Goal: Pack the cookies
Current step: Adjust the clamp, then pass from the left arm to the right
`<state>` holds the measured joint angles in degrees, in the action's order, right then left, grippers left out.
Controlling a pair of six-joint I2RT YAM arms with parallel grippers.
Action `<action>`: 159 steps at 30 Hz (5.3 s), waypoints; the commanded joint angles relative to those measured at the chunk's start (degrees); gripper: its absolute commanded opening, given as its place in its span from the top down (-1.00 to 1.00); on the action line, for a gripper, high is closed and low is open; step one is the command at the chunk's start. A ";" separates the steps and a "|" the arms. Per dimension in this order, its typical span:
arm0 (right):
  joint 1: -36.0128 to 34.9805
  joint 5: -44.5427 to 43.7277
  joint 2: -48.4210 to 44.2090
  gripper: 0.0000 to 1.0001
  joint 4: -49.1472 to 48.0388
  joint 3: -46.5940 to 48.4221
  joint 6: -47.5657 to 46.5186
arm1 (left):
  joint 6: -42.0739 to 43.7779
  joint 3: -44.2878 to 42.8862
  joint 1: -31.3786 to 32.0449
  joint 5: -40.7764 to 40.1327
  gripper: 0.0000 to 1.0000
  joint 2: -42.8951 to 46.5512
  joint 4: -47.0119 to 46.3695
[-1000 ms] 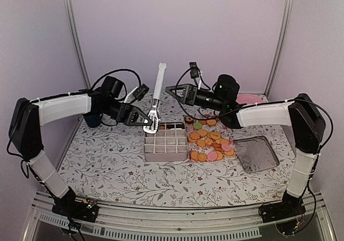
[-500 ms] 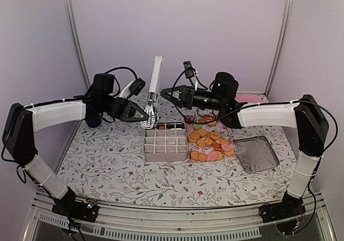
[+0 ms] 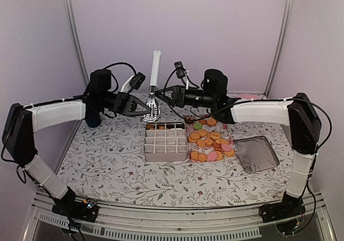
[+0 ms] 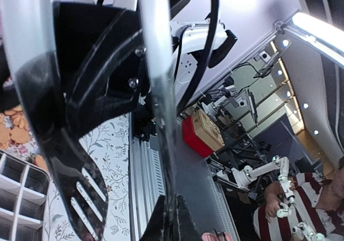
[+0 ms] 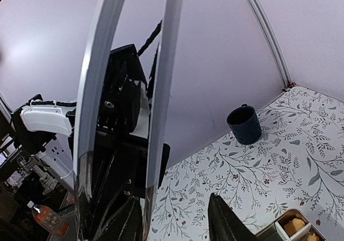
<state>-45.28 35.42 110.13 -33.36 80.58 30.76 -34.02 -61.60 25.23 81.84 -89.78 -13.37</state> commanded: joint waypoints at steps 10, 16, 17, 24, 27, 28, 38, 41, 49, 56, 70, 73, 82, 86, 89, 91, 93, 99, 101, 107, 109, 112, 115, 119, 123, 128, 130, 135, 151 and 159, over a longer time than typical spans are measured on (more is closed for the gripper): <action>-0.40 4.20 6.86 0.49 2.33 11.08 0.46 | 19.20 -0.81 0.53 -6.58 1.00 4.29 18.84; 1.79 7.55 8.22 1.00 3.14 12.75 -0.28 | 27.49 -2.10 0.44 -8.91 1.00 5.28 27.53; 2.36 7.86 7.75 1.00 3.01 12.35 -0.15 | 28.51 -2.53 0.43 -9.06 1.00 5.63 28.63; 6.34 4.28 1.25 1.00 3.75 7.31 -3.23 | 45.15 -10.09 1.89 -15.84 1.00 5.09 45.69; 6.43 0.91 -1.72 1.00 5.89 5.52 -6.75 | 46.06 -10.48 1.92 -15.27 1.00 4.66 47.38; 6.36 -0.20 -2.59 1.00 6.56 4.85 -8.48 | 46.59 -10.20 1.92 -15.18 1.00 4.81 47.71; 5.91 -9.03 -6.72 1.00 6.46 -1.41 -14.65 | 50.86 -9.42 2.01 -12.79 1.00 7.13 51.94; 5.69 -10.62 -7.09 1.00 5.07 -2.30 -14.89 | 51.16 -9.59 2.01 -11.89 1.00 7.38 52.75; 5.46 -21.87 -8.96 0.97 6.02 -3.98 -18.40 | 54.13 -11.11 2.87 -9.99 1.00 6.95 57.12; 5.46 -14.97 -11.05 0.22 9.59 -4.02 -22.23 | 55.54 -10.80 3.32 -12.73 1.00 6.70 57.88; 6.30 -0.09 -22.09 -0.98 12.32 -10.79 -25.01 | 59.18 -12.26 3.64 -18.40 1.00 4.74 58.33; 6.95 4.58 -20.05 -0.98 8.18 -11.70 -20.26 | 58.75 -13.34 4.16 -19.62 1.00 4.48 57.88; 5.55 9.18 -14.68 -0.98 3.37 -6.75 -12.38 | 57.80 -18.20 6.04 -22.77 1.00 1.73 59.22; 3.51 11.06 -12.56 -0.98 3.72 -4.38 -13.22 | 58.74 -17.98 6.40 -23.63 1.00 1.39 59.09; 2.80 11.52 -11.03 -0.98 2.93 -3.57 -12.27 | 58.62 -17.94 6.57 -23.58 1.00 1.04 58.69; 2.26 12.08 -9.88 -0.91 2.65 -2.93 -11.46 | 58.66 -17.79 6.72 -23.32 1.00 0.86 58.54; 1.57 12.17 -9.06 -0.83 2.10 -2.50 -10.73 | 58.76 -17.63 7.06 -23.93 1.00 0.71 58.46; 0.98 10.47 -8.89 -0.59 -0.97 -3.99 -9.73 | 59.26 -16.84 7.20 -23.97 1.00 0.79 58.43; 0.97 10.35 -8.88 -0.55 -0.95 -3.87 -9.61 | 59.41 -17.04 7.13 -23.94 1.00 0.90 58.53; 1.12 8.67 -8.98 -0.69 -0.40 -4.18 -9.19 | 60.80 -17.23 7.20 -23.57 1.00 1.52 59.76; 1.71 10.78 -7.97 -0.82 -0.03 -2.82 -7.77 | 61.45 -16.78 7.20 -24.09 1.00 2.02 59.86; 1.93 11.42 -7.43 -0.73 0.02 -2.43 -5.65 | 61.62 -16.79 7.10 -24.01 1.00 2.31 59.86; 1.85 10.70 -8.61 -0.51 0.09 -3.30 -7.43 | 61.80 -16.64 7.11 -24.37 1.00 2.37 59.86; 1.83 11.84 -9.13 -0.30 0.68 -3.45 -8.58 | 61.91 -16.34 7.05 -24.31 1.00 2.55 59.86; 1.91 10.88 -9.41 -0.32 0.92 -3.99 -8.79 | 61.88 -16.90 6.99 -23.77 1.00 2.63 59.96; 1.93 8.25 -11.01 -0.62 1.19 -5.47 -9.98 | 62.35 -17.85 7.11 -21.46 1.00 3.32 61.24; 1.94 7.69 -11.44 -0.78 1.53 -5.84 -10.19 | 62.24 -17.85 7.11 -21.45 1.00 3.23 61.22; 1.82 5.88 -13.01 -0.98 -0.25 -8.44 -10.04 | 62.76 -18.20 7.11 -21.31 1.00 3.07 62.34; 1.81 7.59 -12.35 -0.83 -0.18 -8.36 -6.33 | 63.44 -18.44 7.10 -22.05 1.00 2.78 62.34; 0.59 7.73 -11.24 -0.46 1.76 -6.46 -7.76 | 63.01 -18.87 7.02 -22.22 1.00 1.87 61.88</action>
<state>-43.83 43.05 99.09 -32.86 72.58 24.69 28.14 -78.61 31.57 58.63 -88.51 49.04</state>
